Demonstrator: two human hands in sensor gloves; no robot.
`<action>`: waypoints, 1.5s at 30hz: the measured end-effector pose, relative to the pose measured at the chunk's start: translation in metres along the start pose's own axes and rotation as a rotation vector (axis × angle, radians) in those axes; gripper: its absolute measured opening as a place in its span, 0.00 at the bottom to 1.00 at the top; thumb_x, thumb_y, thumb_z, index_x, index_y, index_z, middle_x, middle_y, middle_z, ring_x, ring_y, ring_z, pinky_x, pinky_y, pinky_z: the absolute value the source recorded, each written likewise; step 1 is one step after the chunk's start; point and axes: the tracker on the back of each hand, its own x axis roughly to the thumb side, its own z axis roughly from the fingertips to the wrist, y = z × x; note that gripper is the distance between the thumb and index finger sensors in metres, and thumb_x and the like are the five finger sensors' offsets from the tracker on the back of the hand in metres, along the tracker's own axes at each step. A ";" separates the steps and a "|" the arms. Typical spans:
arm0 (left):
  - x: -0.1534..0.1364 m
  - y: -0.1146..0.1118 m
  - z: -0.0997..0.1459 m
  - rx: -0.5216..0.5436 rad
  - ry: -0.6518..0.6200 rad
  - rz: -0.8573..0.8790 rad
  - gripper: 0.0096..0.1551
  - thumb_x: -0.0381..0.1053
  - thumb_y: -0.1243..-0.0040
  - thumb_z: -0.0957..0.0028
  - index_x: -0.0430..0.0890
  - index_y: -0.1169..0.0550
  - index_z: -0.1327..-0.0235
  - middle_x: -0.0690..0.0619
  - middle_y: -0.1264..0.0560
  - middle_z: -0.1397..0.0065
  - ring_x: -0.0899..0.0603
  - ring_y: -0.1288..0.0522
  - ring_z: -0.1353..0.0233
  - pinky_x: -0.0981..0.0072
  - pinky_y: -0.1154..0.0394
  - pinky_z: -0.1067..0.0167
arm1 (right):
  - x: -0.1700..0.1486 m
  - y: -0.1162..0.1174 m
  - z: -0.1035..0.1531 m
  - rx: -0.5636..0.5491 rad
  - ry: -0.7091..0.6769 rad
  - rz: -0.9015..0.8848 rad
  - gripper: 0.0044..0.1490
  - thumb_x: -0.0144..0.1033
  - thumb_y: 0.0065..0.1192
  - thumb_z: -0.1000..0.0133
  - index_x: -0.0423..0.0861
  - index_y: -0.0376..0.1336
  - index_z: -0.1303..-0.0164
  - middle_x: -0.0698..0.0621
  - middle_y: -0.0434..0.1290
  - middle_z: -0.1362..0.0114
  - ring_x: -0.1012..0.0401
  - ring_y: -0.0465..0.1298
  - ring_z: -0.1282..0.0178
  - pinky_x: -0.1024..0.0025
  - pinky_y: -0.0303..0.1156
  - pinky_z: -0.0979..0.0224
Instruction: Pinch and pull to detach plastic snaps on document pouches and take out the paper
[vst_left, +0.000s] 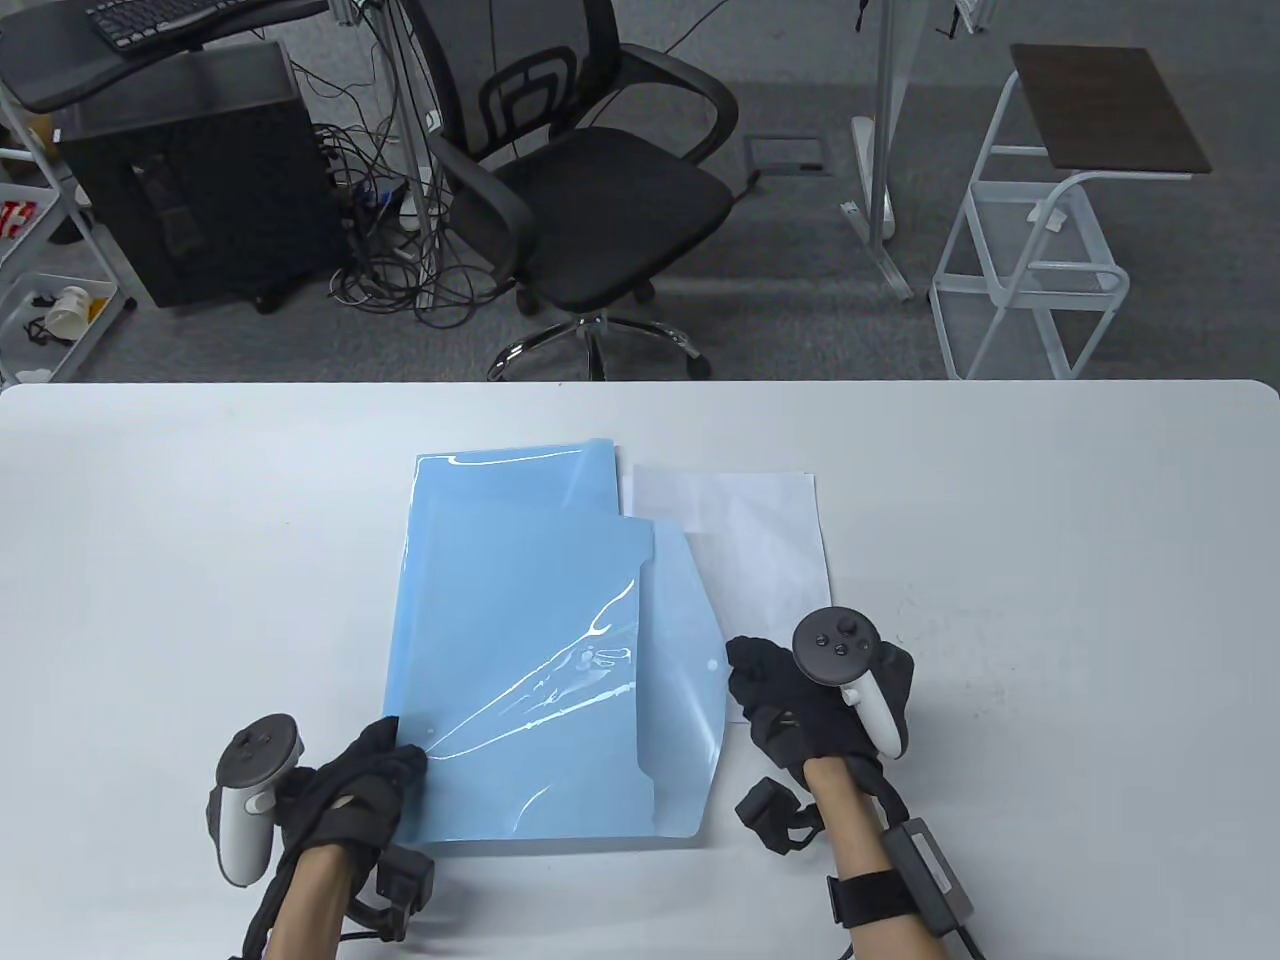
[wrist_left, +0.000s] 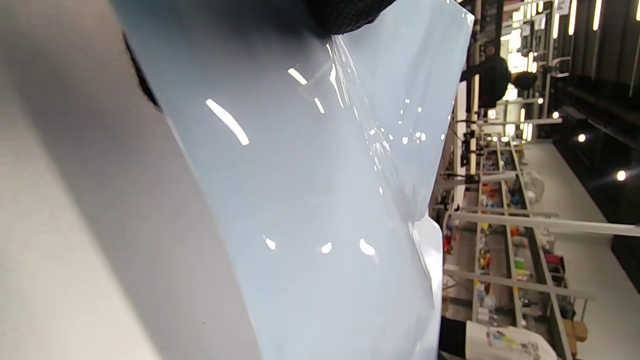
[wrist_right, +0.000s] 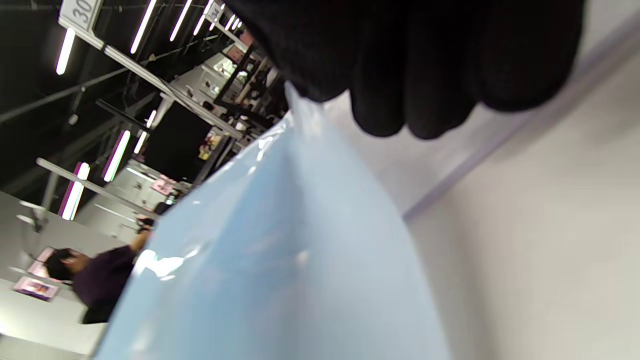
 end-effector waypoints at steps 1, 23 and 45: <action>0.000 -0.001 -0.001 -0.002 0.003 -0.001 0.28 0.39 0.51 0.38 0.39 0.38 0.24 0.48 0.23 0.33 0.43 0.14 0.48 0.55 0.16 0.51 | 0.001 0.003 0.000 0.018 -0.015 -0.041 0.31 0.29 0.64 0.41 0.43 0.63 0.25 0.38 0.75 0.27 0.40 0.78 0.38 0.46 0.78 0.42; -0.001 -0.006 -0.005 0.020 0.040 -0.109 0.28 0.38 0.51 0.38 0.38 0.38 0.24 0.47 0.24 0.32 0.40 0.15 0.46 0.52 0.17 0.50 | 0.053 0.098 -0.018 0.137 -0.136 0.517 0.41 0.45 0.52 0.38 0.48 0.47 0.16 0.35 0.44 0.10 0.32 0.46 0.16 0.25 0.49 0.24; -0.001 -0.008 -0.009 0.009 0.073 -0.158 0.29 0.38 0.51 0.37 0.37 0.39 0.23 0.45 0.25 0.30 0.39 0.15 0.44 0.51 0.17 0.49 | 0.075 0.153 -0.024 0.084 -0.171 1.052 0.38 0.46 0.54 0.40 0.41 0.51 0.23 0.32 0.46 0.12 0.29 0.47 0.17 0.23 0.49 0.25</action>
